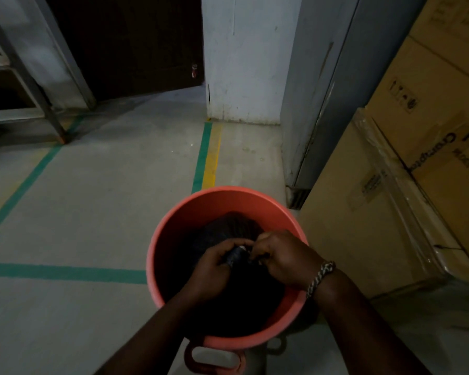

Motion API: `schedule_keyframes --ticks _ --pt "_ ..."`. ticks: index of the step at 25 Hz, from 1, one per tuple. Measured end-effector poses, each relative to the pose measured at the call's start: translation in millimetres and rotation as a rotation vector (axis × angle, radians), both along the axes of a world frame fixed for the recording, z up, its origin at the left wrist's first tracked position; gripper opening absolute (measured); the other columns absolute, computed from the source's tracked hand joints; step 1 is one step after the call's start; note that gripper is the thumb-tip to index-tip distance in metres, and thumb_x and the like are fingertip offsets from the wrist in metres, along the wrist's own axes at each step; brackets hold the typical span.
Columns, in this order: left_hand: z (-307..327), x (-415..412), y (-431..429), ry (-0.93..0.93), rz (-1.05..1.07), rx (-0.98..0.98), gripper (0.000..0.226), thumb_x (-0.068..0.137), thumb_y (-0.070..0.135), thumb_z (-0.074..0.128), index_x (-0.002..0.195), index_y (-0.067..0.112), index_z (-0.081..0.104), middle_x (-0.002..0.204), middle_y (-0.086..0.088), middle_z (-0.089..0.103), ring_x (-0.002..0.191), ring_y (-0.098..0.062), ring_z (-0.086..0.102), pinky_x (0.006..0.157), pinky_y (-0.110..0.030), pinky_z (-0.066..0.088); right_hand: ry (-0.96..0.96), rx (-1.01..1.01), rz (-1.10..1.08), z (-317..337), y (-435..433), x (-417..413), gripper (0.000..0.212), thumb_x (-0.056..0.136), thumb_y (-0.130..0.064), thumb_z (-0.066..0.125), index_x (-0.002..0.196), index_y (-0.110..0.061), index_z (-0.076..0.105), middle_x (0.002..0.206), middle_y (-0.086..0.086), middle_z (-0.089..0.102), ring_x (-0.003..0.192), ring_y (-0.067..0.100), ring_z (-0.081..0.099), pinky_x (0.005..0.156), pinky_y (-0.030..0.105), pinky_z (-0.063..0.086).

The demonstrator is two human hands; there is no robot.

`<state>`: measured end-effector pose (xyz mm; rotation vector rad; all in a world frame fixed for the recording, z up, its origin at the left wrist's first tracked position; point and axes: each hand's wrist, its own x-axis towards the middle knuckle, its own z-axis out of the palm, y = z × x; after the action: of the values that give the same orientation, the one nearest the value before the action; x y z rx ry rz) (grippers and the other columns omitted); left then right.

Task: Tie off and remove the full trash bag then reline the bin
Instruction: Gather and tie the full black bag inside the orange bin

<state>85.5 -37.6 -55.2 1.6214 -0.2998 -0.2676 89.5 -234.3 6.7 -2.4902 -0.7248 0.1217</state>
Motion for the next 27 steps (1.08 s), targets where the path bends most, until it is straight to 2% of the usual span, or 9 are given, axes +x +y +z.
schedule_keyframes --ticks 4,8,13,16,18,20,22,25,27 --pt "5 0 2 -0.001 -0.082 0.024 0.050 0.082 -0.016 0.053 0.113 0.020 0.068 0.113 0.018 0.074 0.109 0.003 0.065 0.099 -0.016 0.045 -0.008 0.186 -0.211 -3 9 1 0.024 0.074 -0.006 0.067 0.085 -0.023 0.078 0.086 -0.007 0.071 0.082 0.008 0.067 0.079 0.028 0.054" --pt "5 4 6 0.011 -0.060 0.098 0.042 0.081 0.002 0.055 0.109 0.030 0.070 0.111 0.016 0.075 0.108 -0.003 0.066 0.100 -0.024 0.048 0.073 0.291 -0.339 0 18 -5 0.021 0.074 -0.007 0.069 0.085 -0.026 0.067 0.080 -0.013 0.070 0.082 -0.001 0.066 0.080 0.029 0.055" --pt "15 5 5 0.056 -0.081 0.146 0.029 0.085 0.015 0.053 0.104 0.030 0.071 0.101 0.013 0.077 0.098 0.001 0.067 0.096 -0.026 0.050 0.214 0.235 -0.326 6 0 0 0.022 0.075 -0.011 0.074 0.086 -0.031 0.075 0.083 -0.014 0.074 0.081 0.000 0.069 0.077 0.023 0.054" --pt "22 0 3 -0.006 -0.168 0.159 0.040 0.078 0.017 0.058 0.118 0.019 0.066 0.115 0.006 0.072 0.108 0.004 0.065 0.101 -0.021 0.047 0.125 0.092 -0.256 7 0 -2 0.020 0.072 -0.011 0.064 0.080 -0.026 0.076 0.082 -0.010 0.070 0.079 0.005 0.065 0.074 0.017 0.045" --pt "22 -2 2 -0.015 -0.184 0.145 0.047 0.077 0.025 0.061 0.122 0.013 0.062 0.118 0.005 0.070 0.113 -0.001 0.064 0.105 -0.024 0.048 0.086 -0.059 -0.150 3 9 -3 0.017 0.072 -0.013 0.060 0.077 -0.022 0.073 0.083 -0.005 0.065 0.082 0.015 0.064 0.074 0.020 0.041" --pt "21 -4 4 -0.003 -0.182 0.157 0.037 0.082 0.022 0.063 0.119 0.015 0.059 0.116 0.006 0.070 0.112 0.000 0.064 0.104 -0.023 0.047 0.058 -0.149 -0.048 -1 16 -4 0.016 0.071 -0.008 0.058 0.075 -0.018 0.071 0.081 -0.001 0.062 0.080 0.022 0.062 0.068 0.025 0.041" --pt "21 -5 4 0.005 -0.180 0.196 0.034 0.086 0.008 0.060 0.118 0.017 0.058 0.119 0.007 0.068 0.112 0.005 0.062 0.105 -0.021 0.045 0.047 -0.142 0.019 -6 17 -4 0.017 0.071 -0.004 0.058 0.073 -0.016 0.070 0.080 0.001 0.059 0.078 0.023 0.061 0.065 0.027 0.039" --pt "21 -6 1 0.043 -0.156 0.270 0.029 0.087 0.012 0.058 0.106 0.033 0.059 0.115 0.010 0.068 0.101 0.021 0.058 0.101 -0.010 0.042 0.076 -0.022 -0.027 -8 11 -4 0.021 0.074 -0.003 0.056 0.073 -0.017 0.072 0.083 -0.001 0.055 0.078 0.019 0.058 0.066 0.029 0.039" --pt "17 -2 -2 0.069 -0.118 0.261 0.026 0.085 0.012 0.057 0.102 0.030 0.064 0.111 0.000 0.072 0.100 0.008 0.063 0.104 -0.022 0.046 0.061 0.008 -0.087 -7 8 -5 0.023 0.076 -0.007 0.058 0.081 -0.019 0.077 0.085 -0.004 0.061 0.080 0.015 0.062 0.071 0.024 0.042"
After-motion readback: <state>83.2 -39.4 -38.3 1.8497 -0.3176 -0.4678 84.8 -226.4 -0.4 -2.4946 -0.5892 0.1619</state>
